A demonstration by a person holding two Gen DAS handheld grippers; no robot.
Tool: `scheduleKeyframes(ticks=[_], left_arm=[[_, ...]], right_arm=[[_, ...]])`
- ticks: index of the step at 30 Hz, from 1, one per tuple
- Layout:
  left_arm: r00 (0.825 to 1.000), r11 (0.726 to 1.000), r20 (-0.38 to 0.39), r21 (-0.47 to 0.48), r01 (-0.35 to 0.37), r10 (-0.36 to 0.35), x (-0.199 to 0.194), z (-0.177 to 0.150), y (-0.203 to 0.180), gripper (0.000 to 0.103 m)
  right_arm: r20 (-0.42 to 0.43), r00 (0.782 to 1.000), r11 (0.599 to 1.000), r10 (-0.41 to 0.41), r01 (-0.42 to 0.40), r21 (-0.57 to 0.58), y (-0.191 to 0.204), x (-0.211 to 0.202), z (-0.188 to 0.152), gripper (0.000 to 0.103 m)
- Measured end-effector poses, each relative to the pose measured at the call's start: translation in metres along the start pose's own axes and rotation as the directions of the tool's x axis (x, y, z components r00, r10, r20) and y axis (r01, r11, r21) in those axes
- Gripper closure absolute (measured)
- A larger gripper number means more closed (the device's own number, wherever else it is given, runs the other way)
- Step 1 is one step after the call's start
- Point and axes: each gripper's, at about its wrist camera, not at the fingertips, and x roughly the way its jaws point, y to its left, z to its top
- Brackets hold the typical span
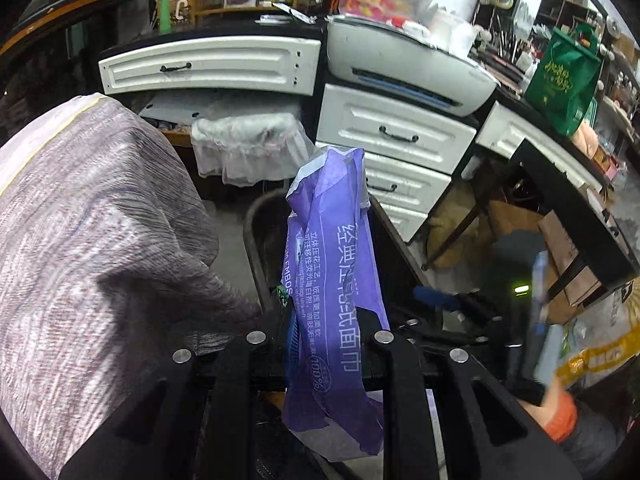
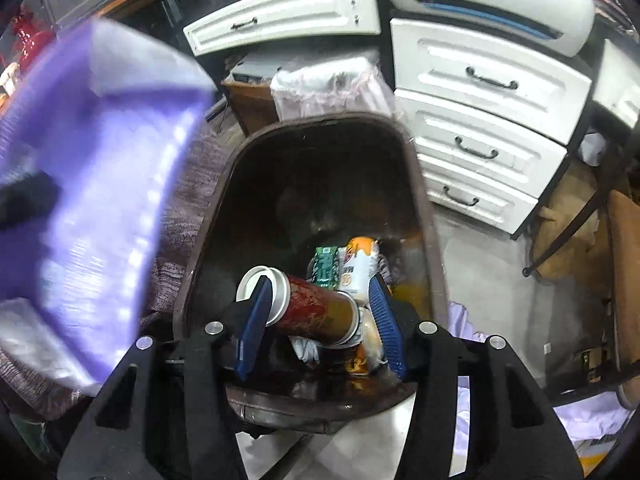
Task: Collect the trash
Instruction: 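Carry packet and peel over the black bin and open both tools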
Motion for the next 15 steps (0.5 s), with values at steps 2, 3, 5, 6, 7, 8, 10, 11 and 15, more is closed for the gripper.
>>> scheduleKeyframes(ticks=[2,3,5,6,7,8,10,11,15], left_arm=[[1.000,1.000,-0.012,0.010,0.000,0.001,0.006,0.000,-0.002,0.084],[1.000,1.000,-0.020,0.015,-0.001,0.001,0.010,0.001,-0.003,0.084],[0.999,1.000,-0.037,0.026,0.000,0.000,0.018,0.001,-0.006,0.084],[0.999,1.000,-0.044,0.030,0.000,0.002,0.022,0.002,-0.009,0.084],[0.998,0.999,-0.056,0.038,-0.001,0.003,0.028,0.003,-0.011,0.084],[0.998,0.999,-0.065,0.042,-0.001,0.004,0.033,0.004,-0.013,0.084],[0.997,0.999,-0.083,0.046,0.001,0.002,0.044,0.006,-0.017,0.084],[0.996,0.999,-0.088,0.048,0.001,0.003,0.048,0.006,-0.018,0.084],[0.994,0.998,-0.111,0.067,-0.008,0.015,0.067,0.011,-0.028,0.084]], right_arm=[[0.017,1.000,1.000,-0.005,0.004,0.007,-0.003,-0.013,-0.003,0.051],[0.026,1.000,1.000,-0.010,0.010,0.008,-0.005,-0.020,-0.005,0.049],[0.037,0.999,1.000,-0.022,0.022,0.015,-0.009,-0.030,-0.009,0.044],[0.046,0.999,0.999,-0.024,0.023,0.024,-0.012,-0.037,-0.011,0.044],[0.053,0.998,0.999,-0.025,0.023,0.033,-0.016,-0.042,-0.013,0.044],[0.058,0.998,0.999,-0.028,0.026,0.041,-0.019,-0.047,-0.016,0.044],[0.068,0.997,0.998,-0.041,0.038,0.055,-0.026,-0.056,-0.021,0.044],[0.073,0.996,0.997,-0.048,0.043,0.060,-0.029,-0.060,-0.023,0.044],[0.085,0.995,0.996,-0.059,0.053,0.078,-0.038,-0.070,-0.028,0.043]])
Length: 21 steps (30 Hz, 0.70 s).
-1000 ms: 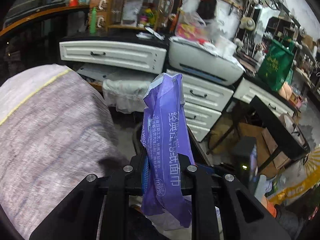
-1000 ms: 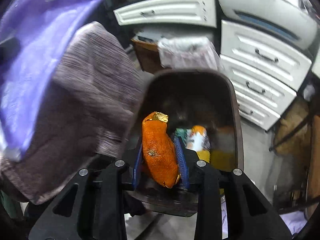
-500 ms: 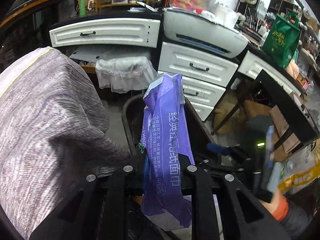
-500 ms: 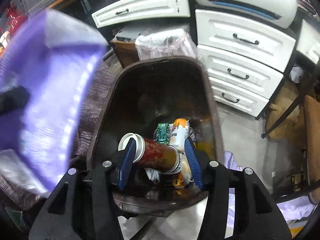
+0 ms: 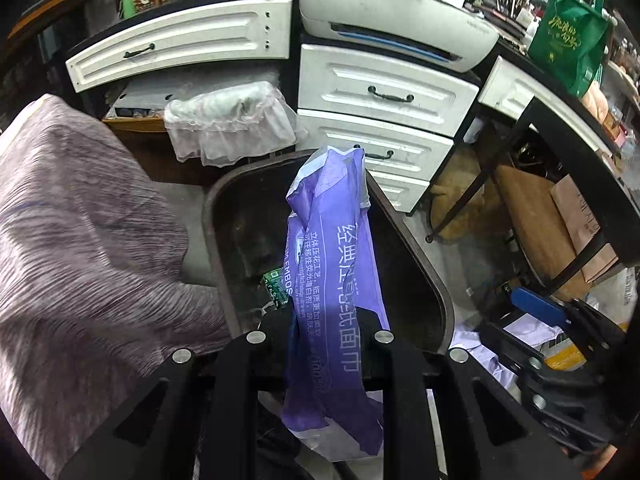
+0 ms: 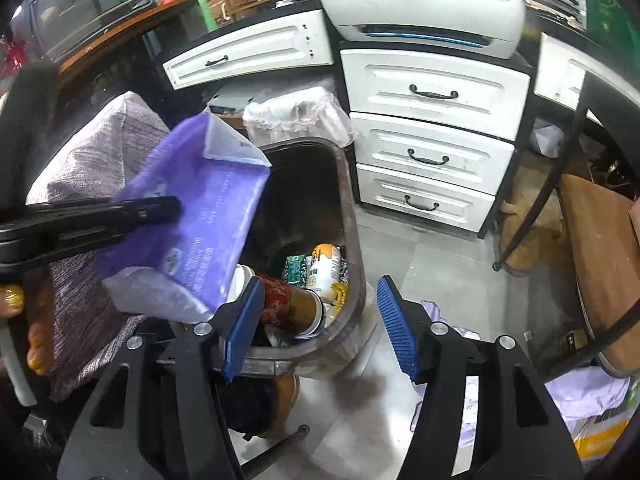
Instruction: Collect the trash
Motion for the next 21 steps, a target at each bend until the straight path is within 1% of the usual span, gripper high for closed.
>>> scheduleKeyframes(ticks=[2,3,4,5,7,10,12,13,14,17,21], left_arm=[[1.000,1.000,-0.008,0.015,-0.012,0.013,0.008,0.003,-0.005,0.083],[1.000,1.000,-0.011,0.022,-0.014,0.014,0.009,0.004,-0.006,0.080],[1.000,0.999,-0.016,0.031,-0.017,0.017,0.011,0.005,-0.008,0.072],[1.000,0.999,-0.017,0.035,-0.018,0.018,0.012,0.006,-0.009,0.067],[1.000,0.999,0.007,0.047,-0.019,0.019,0.007,0.005,-0.010,0.048],[0.999,0.999,0.033,0.047,-0.013,0.011,0.000,0.005,-0.009,0.042],[0.999,0.999,0.045,0.038,-0.009,0.008,-0.008,0.004,-0.007,0.040],[0.998,0.999,0.055,0.036,-0.010,0.008,-0.012,0.004,-0.006,0.037],[0.998,0.999,0.067,0.036,-0.012,0.009,-0.017,0.003,-0.006,0.036],[0.993,0.999,0.114,0.040,-0.012,0.007,-0.037,-0.001,-0.005,0.030],[0.980,0.999,0.198,0.046,-0.020,0.010,-0.072,-0.010,-0.002,0.019]], right_arm=[[0.005,1.000,1.000,-0.002,0.002,0.009,-0.003,-0.003,-0.002,0.041],[0.008,1.000,1.000,-0.004,0.004,0.012,-0.003,-0.002,-0.001,0.041],[0.011,1.000,1.000,-0.004,0.004,0.016,-0.003,-0.003,-0.001,0.041],[0.015,1.000,1.000,-0.005,0.004,0.018,-0.003,-0.004,0.000,0.041],[0.024,1.000,1.000,-0.012,0.011,0.019,-0.004,-0.006,0.001,0.041],[0.039,0.999,1.000,-0.025,0.024,0.011,-0.002,-0.012,0.003,0.040],[0.051,0.998,0.999,-0.040,0.040,0.007,0.001,-0.016,0.004,0.035],[0.057,0.997,0.999,-0.042,0.042,0.009,0.001,-0.017,0.005,0.030],[0.068,0.997,0.999,-0.042,0.041,0.014,0.002,-0.021,0.007,0.028],[0.085,0.995,0.999,-0.050,0.049,0.017,0.007,-0.028,0.012,0.028],[0.115,0.992,0.998,-0.055,0.051,0.040,0.016,-0.044,0.021,0.028]])
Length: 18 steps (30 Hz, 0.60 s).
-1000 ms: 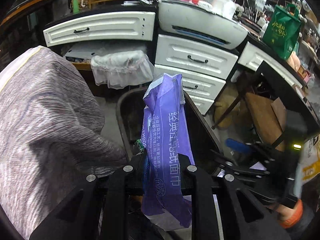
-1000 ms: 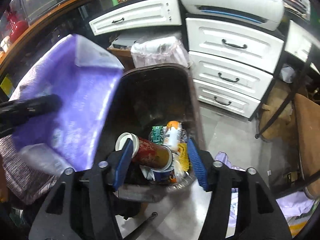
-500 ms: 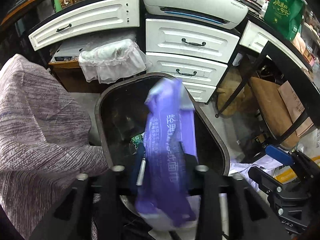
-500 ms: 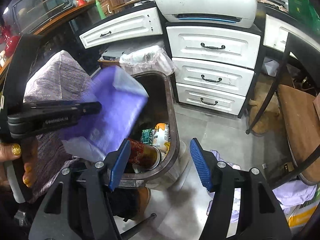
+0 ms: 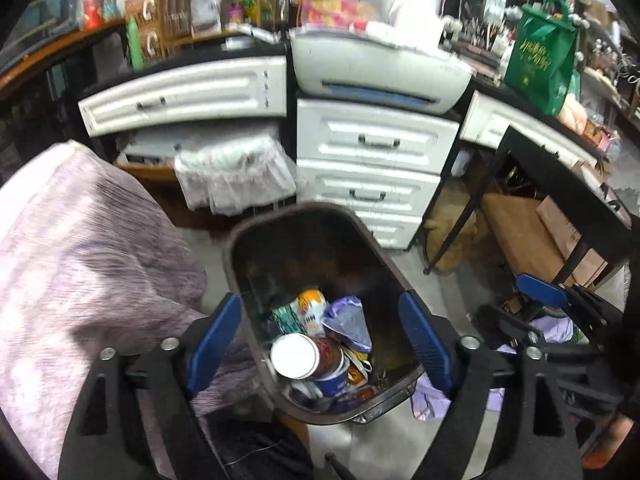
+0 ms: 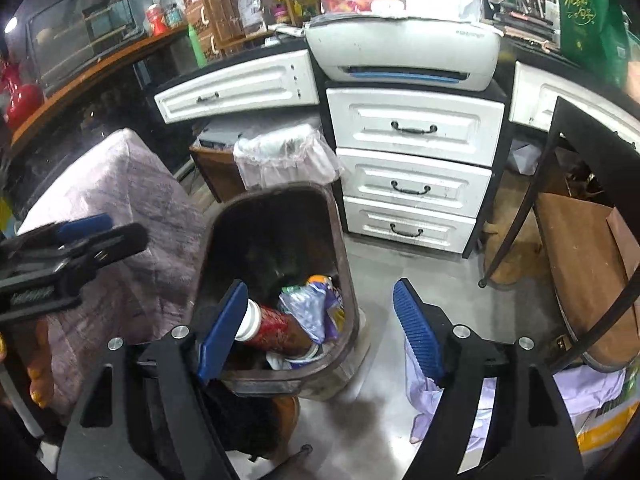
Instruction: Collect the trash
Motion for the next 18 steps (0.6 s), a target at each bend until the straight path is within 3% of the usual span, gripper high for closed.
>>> scheduleKeyframes(ticks=[6,12,16,18], left_arm=[[0.992,0.999,0.122,-0.045,-0.024,0.029,-0.058,-0.006,0.023,0.006],[0.978,0.992,0.190,-0.108,-0.063,0.083,-0.113,-0.024,0.046,0.006],[0.956,0.986,0.249,-0.109,-0.130,0.153,-0.148,-0.040,0.052,0.005],[0.939,0.977,0.274,-0.103,-0.186,0.208,-0.163,-0.050,0.053,0.005]], right_arm=[[0.072,0.997,1.000,0.022,-0.023,0.009,0.026,-0.036,0.011,0.019],[0.160,0.985,0.994,0.061,-0.044,-0.104,0.081,-0.077,0.014,0.013],[0.219,0.971,0.986,0.099,-0.066,-0.153,0.117,-0.103,0.005,0.006],[0.283,0.953,0.983,0.109,-0.061,-0.175,0.135,-0.119,-0.003,0.006]])
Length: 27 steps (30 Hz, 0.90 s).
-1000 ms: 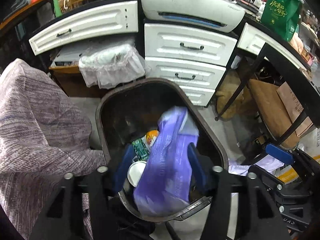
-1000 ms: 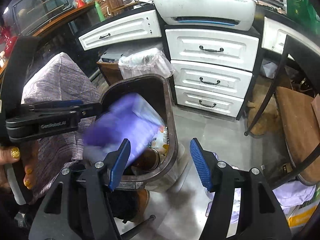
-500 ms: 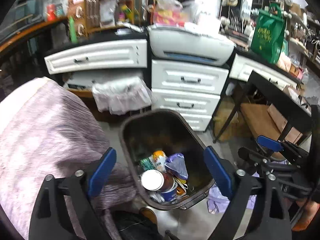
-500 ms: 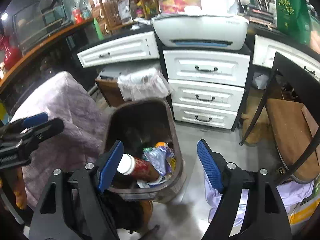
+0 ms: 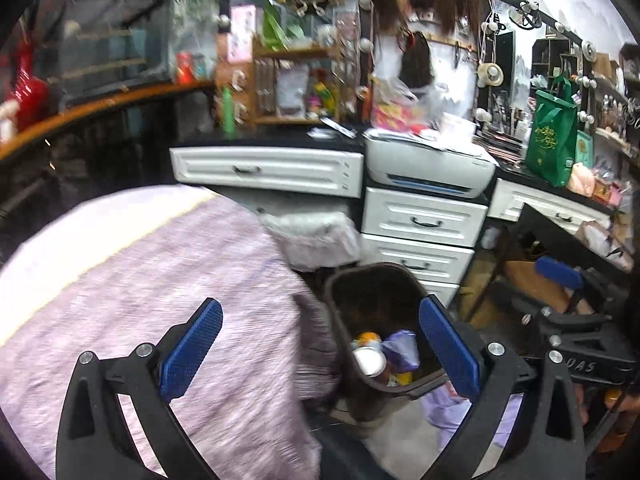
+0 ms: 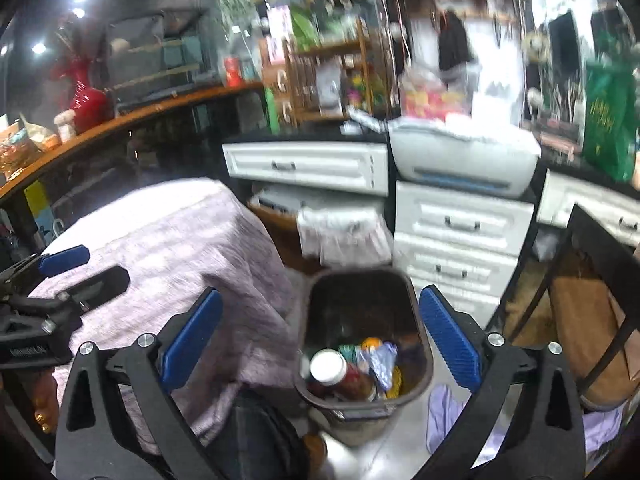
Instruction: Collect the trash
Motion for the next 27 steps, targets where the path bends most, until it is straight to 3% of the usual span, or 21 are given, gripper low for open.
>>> scheduleKeyframes(ticks=[4,8,14,22,27], left_arm=[[0.996,0.995,0.022,0.038,-0.091,0.090,-0.022,-0.014,0.007,0.005],[0.988,0.990,0.054,-0.012,-0.141,0.142,-0.050,-0.026,0.025,0.005],[0.956,0.961,0.099,-0.065,-0.270,0.275,-0.094,-0.045,0.053,0.006],[0.932,0.940,0.160,-0.162,-0.300,0.325,-0.131,-0.057,0.070,0.005],[0.932,0.934,0.168,-0.214,-0.285,0.323,-0.138,-0.060,0.075,0.006]], right_arm=[[0.043,0.998,0.998,0.054,-0.052,-0.043,0.032,-0.023,-0.005,0.006],[0.077,0.994,0.994,0.083,-0.077,-0.082,0.058,-0.048,-0.014,0.006],[0.098,0.989,0.985,0.113,-0.099,-0.144,0.082,-0.083,-0.030,0.006],[0.130,0.982,0.980,0.134,-0.112,-0.166,0.096,-0.120,-0.050,0.006],[0.163,0.980,0.983,0.116,-0.090,-0.161,0.096,-0.129,-0.054,0.006]])
